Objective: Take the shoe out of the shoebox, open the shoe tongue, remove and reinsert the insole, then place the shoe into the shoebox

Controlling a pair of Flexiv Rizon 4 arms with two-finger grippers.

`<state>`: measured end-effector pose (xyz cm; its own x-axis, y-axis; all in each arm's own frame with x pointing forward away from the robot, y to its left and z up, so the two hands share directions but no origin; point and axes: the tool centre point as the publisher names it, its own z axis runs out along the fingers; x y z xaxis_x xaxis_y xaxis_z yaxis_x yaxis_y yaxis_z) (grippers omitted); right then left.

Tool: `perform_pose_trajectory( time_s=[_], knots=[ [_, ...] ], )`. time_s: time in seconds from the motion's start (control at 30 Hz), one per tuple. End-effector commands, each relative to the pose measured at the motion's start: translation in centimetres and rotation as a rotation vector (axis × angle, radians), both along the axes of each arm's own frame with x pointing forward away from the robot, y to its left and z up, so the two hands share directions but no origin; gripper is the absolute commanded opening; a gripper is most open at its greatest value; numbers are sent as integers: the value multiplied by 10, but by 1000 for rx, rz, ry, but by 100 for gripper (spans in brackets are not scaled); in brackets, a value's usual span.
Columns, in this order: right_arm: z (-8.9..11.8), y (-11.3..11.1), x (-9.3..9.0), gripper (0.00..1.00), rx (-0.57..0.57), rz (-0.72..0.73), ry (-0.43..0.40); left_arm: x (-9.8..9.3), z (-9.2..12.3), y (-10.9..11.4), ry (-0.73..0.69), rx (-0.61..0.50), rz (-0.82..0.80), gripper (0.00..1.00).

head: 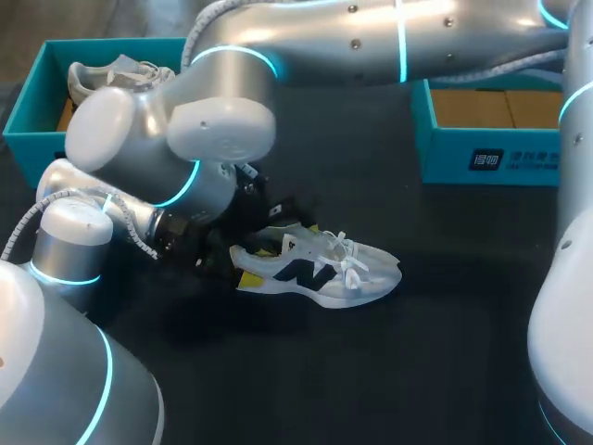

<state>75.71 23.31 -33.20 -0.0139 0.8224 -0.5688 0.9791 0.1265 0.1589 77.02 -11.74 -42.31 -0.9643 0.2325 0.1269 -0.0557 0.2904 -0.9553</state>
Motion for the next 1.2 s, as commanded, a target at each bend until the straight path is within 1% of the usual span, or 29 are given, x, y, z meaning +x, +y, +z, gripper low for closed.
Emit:
perform_pose_trajectory(
  time_s=[0.03,0.47,0.9,1.07,1.2],
  knots=[
    [-6,5,-3,100,-64,-319,-234,0,1,1,0,2,0,0],
    [-2,-11,2,100,-88,-385,-280,0,1,1,0,2,0,0],
    [24,-28,-7,100,-73,-453,-326,0,1,1,0,2,0,0],
    [25,-32,-12,100,-47,-473,-316,0,1,1,0,2,0,0],
    [21,-31,-16,100,-15,-488,-287,0,1,1,0,2,0,0]
  ],
)
